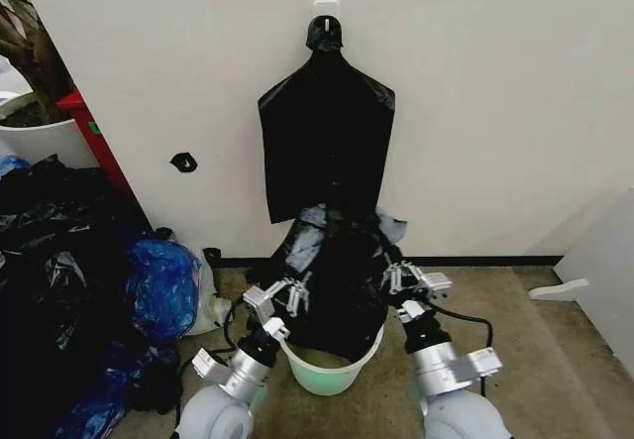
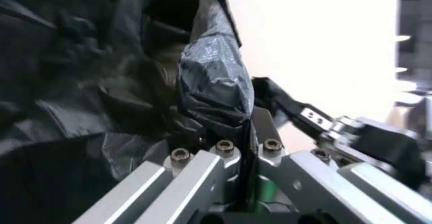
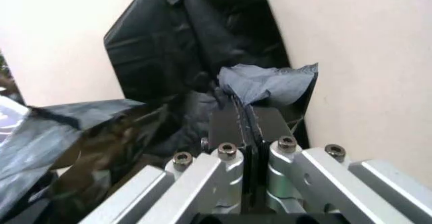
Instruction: Place the garbage bag over the trash bin.
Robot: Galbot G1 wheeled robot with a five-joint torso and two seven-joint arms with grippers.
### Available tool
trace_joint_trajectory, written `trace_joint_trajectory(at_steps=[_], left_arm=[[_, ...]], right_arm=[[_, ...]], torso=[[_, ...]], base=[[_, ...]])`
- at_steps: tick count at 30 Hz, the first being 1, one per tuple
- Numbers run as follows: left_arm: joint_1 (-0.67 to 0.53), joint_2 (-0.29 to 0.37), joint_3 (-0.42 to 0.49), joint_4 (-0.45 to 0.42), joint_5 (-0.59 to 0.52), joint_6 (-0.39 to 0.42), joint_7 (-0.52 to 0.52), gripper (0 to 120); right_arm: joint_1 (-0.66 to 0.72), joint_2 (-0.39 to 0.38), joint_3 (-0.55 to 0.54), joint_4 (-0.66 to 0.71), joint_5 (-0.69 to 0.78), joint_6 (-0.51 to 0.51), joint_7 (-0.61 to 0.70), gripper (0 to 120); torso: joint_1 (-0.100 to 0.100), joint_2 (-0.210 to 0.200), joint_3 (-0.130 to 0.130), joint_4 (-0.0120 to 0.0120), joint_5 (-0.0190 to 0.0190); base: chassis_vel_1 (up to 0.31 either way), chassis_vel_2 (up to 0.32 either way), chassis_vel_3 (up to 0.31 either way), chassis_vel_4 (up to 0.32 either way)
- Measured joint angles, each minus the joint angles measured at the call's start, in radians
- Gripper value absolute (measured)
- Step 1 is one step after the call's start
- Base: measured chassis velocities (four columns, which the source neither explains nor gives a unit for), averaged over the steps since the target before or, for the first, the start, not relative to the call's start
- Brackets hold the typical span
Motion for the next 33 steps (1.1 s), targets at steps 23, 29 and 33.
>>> trace_joint_trajectory(at_steps=[23, 29, 33], left_arm=[[-0.014, -0.014, 0.085, 0.11, 0.047, 0.049, -0.073, 0], [-0.041, -0.026, 0.092, 0.15, 0.28, -0.013, -0.272, 0], [-0.061, -0.024, 0.078, 0.172, 0.292, -0.041, -0.287, 0]], right_arm=[[-0.067, 0.008, -0.018, -0.053, -0.122, 0.066, 0.043, 0], [-0.089, -0.016, -0.04, -0.034, -0.063, 0.033, -0.02, 0], [-0.106, -0.039, -0.06, 0.006, -0.008, -0.054, 0.041, 0]], torso=[[0.0, 0.0, 0.0, 0.0001, 0.0], [0.0, 0.0, 0.0, 0.0002, 0.0], [0.0, 0.0, 0.0, 0.0, -0.0002]], base=[[0.0, 0.0, 0.0, 0.0], [0.0, 0.0, 0.0, 0.0], [0.0, 0.0, 0.0, 0.0]])
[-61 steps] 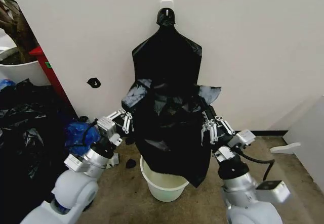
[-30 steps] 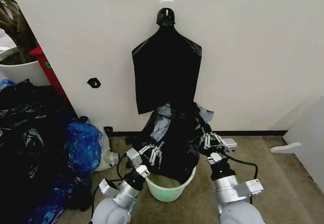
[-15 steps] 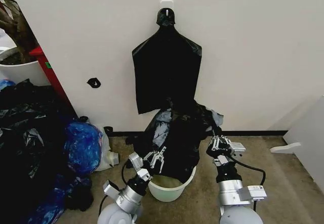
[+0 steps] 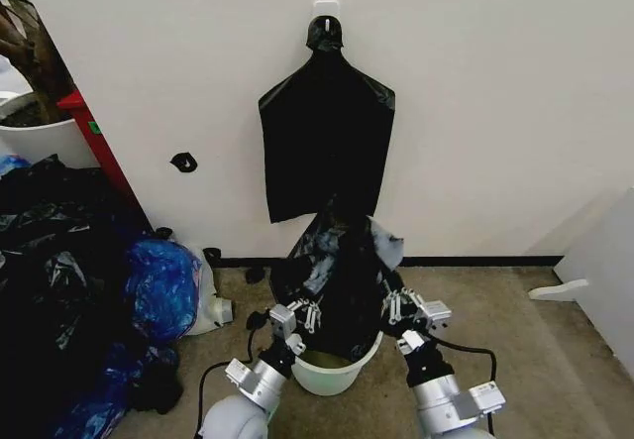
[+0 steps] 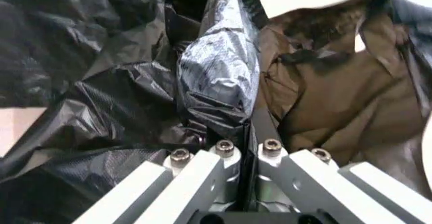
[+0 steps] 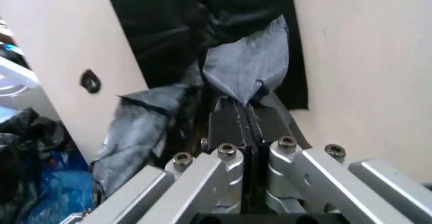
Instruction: Place the garbage bag over the trash bin.
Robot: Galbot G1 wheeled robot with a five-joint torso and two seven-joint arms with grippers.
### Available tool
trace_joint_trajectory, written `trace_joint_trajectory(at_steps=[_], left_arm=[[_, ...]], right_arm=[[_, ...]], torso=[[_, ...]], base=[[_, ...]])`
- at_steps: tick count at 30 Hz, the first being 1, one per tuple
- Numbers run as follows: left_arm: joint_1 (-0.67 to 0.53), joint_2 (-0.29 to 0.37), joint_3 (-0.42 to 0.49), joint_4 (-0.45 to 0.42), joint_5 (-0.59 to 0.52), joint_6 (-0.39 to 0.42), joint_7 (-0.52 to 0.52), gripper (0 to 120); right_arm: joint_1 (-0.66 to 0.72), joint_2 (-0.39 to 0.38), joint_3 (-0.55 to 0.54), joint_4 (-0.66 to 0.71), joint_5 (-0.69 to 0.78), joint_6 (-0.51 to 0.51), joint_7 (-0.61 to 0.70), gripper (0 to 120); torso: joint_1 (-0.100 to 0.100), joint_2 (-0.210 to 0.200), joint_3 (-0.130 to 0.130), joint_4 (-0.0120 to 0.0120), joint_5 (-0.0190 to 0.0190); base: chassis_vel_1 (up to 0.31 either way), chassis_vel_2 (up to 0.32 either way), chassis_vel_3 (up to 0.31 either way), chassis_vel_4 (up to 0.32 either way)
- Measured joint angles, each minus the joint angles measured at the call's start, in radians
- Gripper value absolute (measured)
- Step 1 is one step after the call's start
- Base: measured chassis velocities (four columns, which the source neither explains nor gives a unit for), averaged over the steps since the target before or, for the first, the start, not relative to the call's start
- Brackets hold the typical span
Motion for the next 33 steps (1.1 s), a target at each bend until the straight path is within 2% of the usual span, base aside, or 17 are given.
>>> trace_joint_trajectory(at_steps=[3, 4, 7, 9, 11, 16, 19, 22, 26, 33], left_arm=[[0.0, 0.002, 0.01, -0.003, -0.127, 0.009, 0.061, 0], [0.0, 0.002, 0.01, -0.003, -0.127, 0.009, 0.061, 0], [0.004, 0.0, 0.026, -0.042, -0.297, 0.042, 0.151, 0], [0.004, 0.0, 0.03, -0.108, -0.453, 0.094, 0.219, 0], [0.004, 0.002, 0.028, -0.123, -0.482, 0.107, 0.237, 0], [0.005, 0.059, -0.043, -0.241, -0.731, 0.245, 0.423, 0], [0.005, 0.07, -0.065, -0.242, -0.768, 0.277, 0.477, 0], [-0.001, 0.065, -0.071, -0.194, -0.784, 0.297, 0.513, 0], [-0.001, 0.007, -0.066, -0.093, -0.783, 0.301, 0.541, 0], [0.039, -0.037, -0.063, -0.007, -0.758, 0.287, 0.537, 0]], right_arm=[[0.005, -0.001, 0.006, 0.013, 0.023, -0.02, 0.02, 0], [0.005, -0.001, 0.006, 0.013, 0.023, -0.02, 0.02, 0], [0.008, -0.003, 0.029, 0.013, 0.012, -0.014, 0.01, 0], [0.008, -0.008, 0.058, 0.016, 0.006, 0.018, -0.04, 0], [0.008, -0.008, 0.065, 0.017, 0.006, 0.027, -0.053, 0], [0.017, -0.001, 0.114, 0.034, 0.016, 0.118, -0.177, 0], [0.022, 0.004, 0.123, 0.035, 0.018, 0.131, -0.195, 0], [0.037, 0.014, 0.132, 0.018, 0.014, 0.14, -0.205, 0], [0.056, 0.031, 0.133, -0.046, -0.002, 0.154, -0.205, 0], [0.062, 0.049, 0.095, -0.109, -0.047, 0.154, -0.172, 0]], torso=[[0.0, 0.0, 0.0, 0.0001, 0.0], [0.0, 0.0, 0.0, 0.0001, 0.0], [0.0, 0.0, 0.0, 0.0001, 0.0], [0.0, 0.0, 0.0, 0.0, 0.0001], [0.0, 0.0, 0.0, 0.0, 0.0001], [0.0, 0.0, 0.0, 0.0002, 0.0001], [0.0, 0.0, 0.0, 0.0002, 0.0001], [0.0, 0.0, 0.0, 0.0001, -0.0001], [0.0, 0.0, 0.0, 0.0, -0.0001], [0.0, 0.0, 0.0, 0.0, 0.0]], base=[[0.0, 0.0, 0.0, 0.0], [0.0, 0.0, 0.0, 0.0], [0.0, 0.0, 0.0, 0.0], [0.0, 0.0, 0.0, 0.0], [0.0, 0.0, 0.0, 0.0], [0.0, 0.0, 0.0, 0.0], [0.0, 0.0, 0.0, 0.0], [0.0, 0.0, 0.0, 0.0], [0.0, 0.0, 0.0, 0.0], [0.0, 0.0, 0.0, 0.0]])
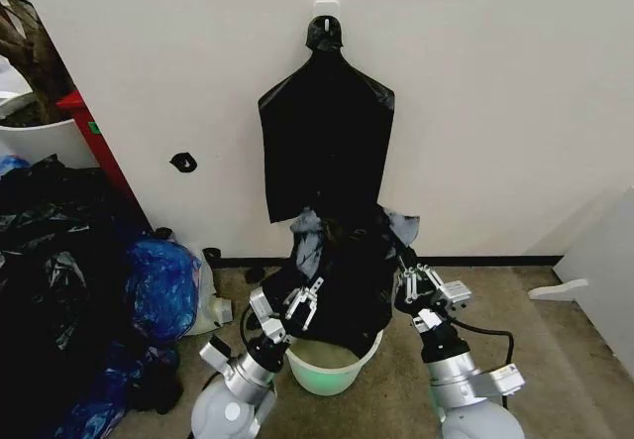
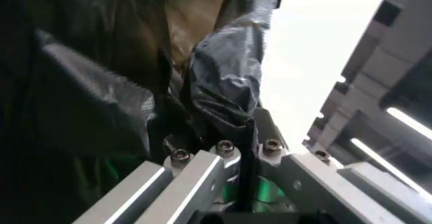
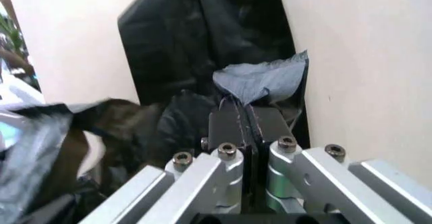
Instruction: Place the garbage bag over the trash bin.
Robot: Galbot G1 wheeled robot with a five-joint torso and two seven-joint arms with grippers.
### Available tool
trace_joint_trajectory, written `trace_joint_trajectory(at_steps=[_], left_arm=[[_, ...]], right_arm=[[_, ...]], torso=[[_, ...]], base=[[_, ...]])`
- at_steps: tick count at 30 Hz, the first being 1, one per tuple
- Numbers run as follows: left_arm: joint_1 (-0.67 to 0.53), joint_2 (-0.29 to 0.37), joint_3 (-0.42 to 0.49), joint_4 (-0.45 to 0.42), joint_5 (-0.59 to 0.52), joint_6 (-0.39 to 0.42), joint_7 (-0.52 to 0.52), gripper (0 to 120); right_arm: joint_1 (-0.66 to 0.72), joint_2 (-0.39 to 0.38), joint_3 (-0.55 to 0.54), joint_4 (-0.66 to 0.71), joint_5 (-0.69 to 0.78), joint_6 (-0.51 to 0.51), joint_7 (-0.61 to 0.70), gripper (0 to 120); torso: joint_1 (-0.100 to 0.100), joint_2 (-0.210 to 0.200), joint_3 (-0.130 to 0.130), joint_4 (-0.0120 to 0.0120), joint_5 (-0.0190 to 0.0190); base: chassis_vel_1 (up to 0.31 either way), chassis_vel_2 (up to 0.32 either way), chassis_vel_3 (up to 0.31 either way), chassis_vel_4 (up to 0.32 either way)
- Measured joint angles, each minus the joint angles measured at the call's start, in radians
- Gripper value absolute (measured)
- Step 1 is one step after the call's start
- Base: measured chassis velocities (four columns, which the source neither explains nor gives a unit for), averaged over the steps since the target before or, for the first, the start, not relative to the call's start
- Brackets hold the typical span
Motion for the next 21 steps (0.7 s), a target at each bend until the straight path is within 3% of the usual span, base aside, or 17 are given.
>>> trace_joint_trajectory(at_steps=[4, 8, 14, 17, 21], left_arm=[[0.037, 0.004, 0.0, -0.006, -0.003, -0.005, -0.004, 0], [0.058, 0.023, -0.001, -0.002, 0.06, -0.027, -0.01, 0], [0.029, 0.069, 0.001, 0.024, 0.308, -0.189, -0.237, 0], [0.026, 0.098, -0.002, -0.004, 0.345, -0.226, -0.293, 0], [0.047, 0.163, -0.012, -0.102, 0.321, -0.23, -0.333, 0]], right_arm=[[0.004, 0.005, -0.025, -0.025, -0.028, -0.002, 0.01, 0], [0.008, 0.006, -0.046, -0.044, -0.036, -0.005, 0.012, 0], [-0.008, -0.006, -0.116, -0.051, -0.012, -0.063, 0.091, 0], [-0.017, -0.009, -0.128, -0.046, -0.004, -0.086, 0.127, 0], [-0.032, -0.023, -0.137, 0.024, 0.076, -0.168, 0.231, 0]], torso=[[0.0, 0.0, 0.0, 0.0001, 0.0], [0.0, 0.0, 0.0, 0.0002, 0.0001], [0.0, 0.0, 0.0, -0.0003, -0.0002], [0.0, 0.0, 0.0, -0.0001, -0.0002], [0.0, 0.0, 0.0, 0.0, 0.0]], base=[[0.0, 0.0, 0.0, 0.0], [0.0, 0.0, 0.0, 0.0], [0.0, 0.0, 0.0, 0.0], [0.0, 0.0, 0.0, 0.0], [0.0, 0.0, 0.0, 0.0]])
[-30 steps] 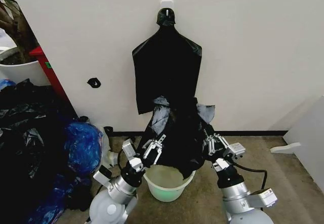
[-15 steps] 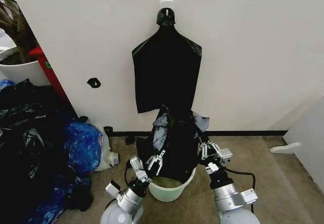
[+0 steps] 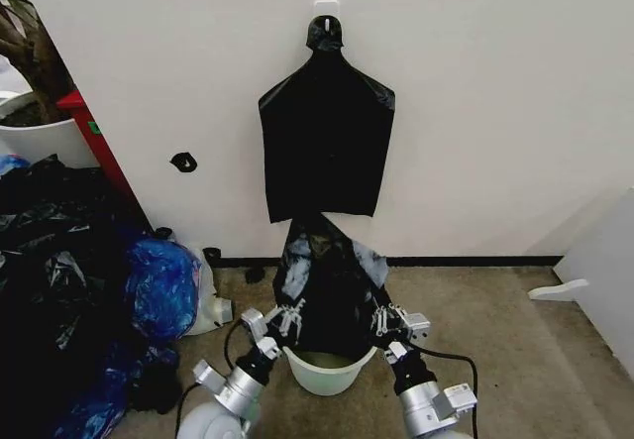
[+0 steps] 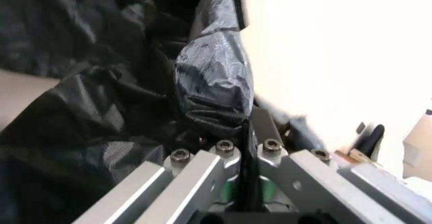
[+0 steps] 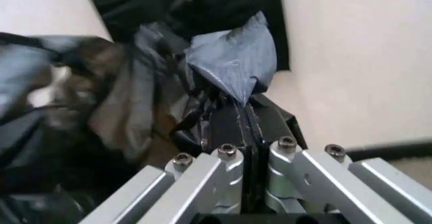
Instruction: Place the garbage bag over the trash bin.
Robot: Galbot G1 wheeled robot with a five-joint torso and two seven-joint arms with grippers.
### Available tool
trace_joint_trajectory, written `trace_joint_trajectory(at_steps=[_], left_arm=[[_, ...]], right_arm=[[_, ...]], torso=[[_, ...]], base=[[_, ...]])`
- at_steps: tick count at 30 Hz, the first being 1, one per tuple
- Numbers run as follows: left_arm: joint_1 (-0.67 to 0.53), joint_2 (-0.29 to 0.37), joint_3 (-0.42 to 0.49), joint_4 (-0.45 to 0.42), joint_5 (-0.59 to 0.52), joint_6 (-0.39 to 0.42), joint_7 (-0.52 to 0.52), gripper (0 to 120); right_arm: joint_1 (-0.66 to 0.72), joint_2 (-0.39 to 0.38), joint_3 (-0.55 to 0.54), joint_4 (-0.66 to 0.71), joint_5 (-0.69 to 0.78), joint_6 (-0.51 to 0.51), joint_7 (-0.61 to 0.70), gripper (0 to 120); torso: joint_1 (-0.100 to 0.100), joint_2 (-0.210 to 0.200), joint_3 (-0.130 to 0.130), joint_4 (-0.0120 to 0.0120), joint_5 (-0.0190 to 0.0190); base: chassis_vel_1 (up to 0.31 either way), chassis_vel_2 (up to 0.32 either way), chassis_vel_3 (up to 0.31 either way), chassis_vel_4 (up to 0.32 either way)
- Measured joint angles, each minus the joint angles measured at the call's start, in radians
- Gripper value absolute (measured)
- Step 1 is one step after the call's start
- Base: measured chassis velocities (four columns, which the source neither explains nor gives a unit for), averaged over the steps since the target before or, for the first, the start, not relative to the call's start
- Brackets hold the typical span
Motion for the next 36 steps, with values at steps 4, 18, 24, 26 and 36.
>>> trace_joint_trajectory(at_steps=[4, 18, 24, 26, 36], left_arm=[[0.014, 0.046, -0.008, -0.039, 0.038, 0.005, -0.088, 0], [0.051, 0.078, 0.061, -0.018, 0.113, 0.049, -0.278, 0], [0.081, 0.114, 0.058, -0.031, 0.267, 0.055, -0.354, 0], [0.099, 0.129, 0.056, -0.047, 0.291, 0.063, -0.379, 0], [0.188, 0.199, 0.026, -0.137, 0.363, 0.125, -0.501, 0]], right_arm=[[-0.034, -0.018, -0.006, 0.079, 0.072, -0.065, 0.063, 0], [-0.127, -0.059, -0.037, 0.203, 0.142, -0.165, 0.135, 0], [-0.147, -0.084, -0.062, 0.181, 0.112, -0.223, 0.173, 0], [-0.149, -0.086, -0.072, 0.175, 0.1, -0.245, 0.189, 0], [-0.192, -0.126, -0.092, 0.186, 0.075, -0.375, 0.305, 0]], torso=[[0.0, 0.0, 0.0, 0.0, -0.0002], [0.0, 0.0, 0.0, 0.0, -0.0002], [0.0, 0.0, 0.0, -0.0001, -0.0001], [0.0, 0.0, 0.0, -0.0001, 0.0], [0.0, 0.0, 0.0, -0.0001, -0.0001]], base=[[0.0, 0.0, 0.0, 0.0], [0.0, 0.0, 0.0, 0.0], [0.0, 0.0, 0.0, 0.0], [0.0, 0.0, 0.0, 0.0], [0.0, 0.0, 0.0, 0.0]])
